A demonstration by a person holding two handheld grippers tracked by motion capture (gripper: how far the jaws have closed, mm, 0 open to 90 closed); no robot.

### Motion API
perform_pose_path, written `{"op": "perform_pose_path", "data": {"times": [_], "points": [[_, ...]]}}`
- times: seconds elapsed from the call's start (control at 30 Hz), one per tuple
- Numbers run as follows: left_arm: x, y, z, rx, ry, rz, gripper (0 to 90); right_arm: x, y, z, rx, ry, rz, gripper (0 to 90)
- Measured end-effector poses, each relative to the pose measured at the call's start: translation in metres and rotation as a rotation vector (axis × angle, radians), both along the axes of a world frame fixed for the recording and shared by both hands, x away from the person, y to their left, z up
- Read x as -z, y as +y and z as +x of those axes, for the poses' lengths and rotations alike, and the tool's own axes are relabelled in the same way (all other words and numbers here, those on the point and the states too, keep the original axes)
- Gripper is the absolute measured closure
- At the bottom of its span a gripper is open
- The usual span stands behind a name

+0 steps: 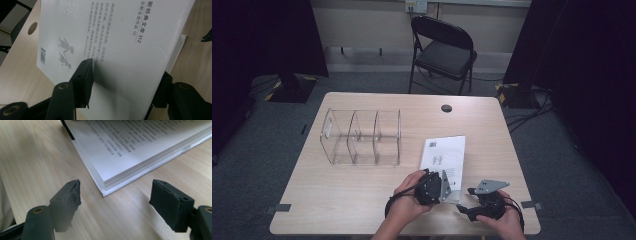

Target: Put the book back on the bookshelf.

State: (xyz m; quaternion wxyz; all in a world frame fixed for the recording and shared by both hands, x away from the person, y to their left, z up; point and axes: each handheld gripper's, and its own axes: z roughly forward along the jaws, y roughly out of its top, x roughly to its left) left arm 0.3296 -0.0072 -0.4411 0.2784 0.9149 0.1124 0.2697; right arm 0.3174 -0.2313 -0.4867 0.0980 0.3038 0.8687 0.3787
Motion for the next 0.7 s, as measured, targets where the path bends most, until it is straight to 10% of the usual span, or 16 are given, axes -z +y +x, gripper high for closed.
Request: {"op": "perform_pose_path", "data": {"times": [0.7], "points": [[-0.038, -0.001, 0.013, -0.033, 0.050, 0.038, 54.4, -0.002, 0.014, -0.002, -0.006, -0.143, -0.037, 15.7]]}}
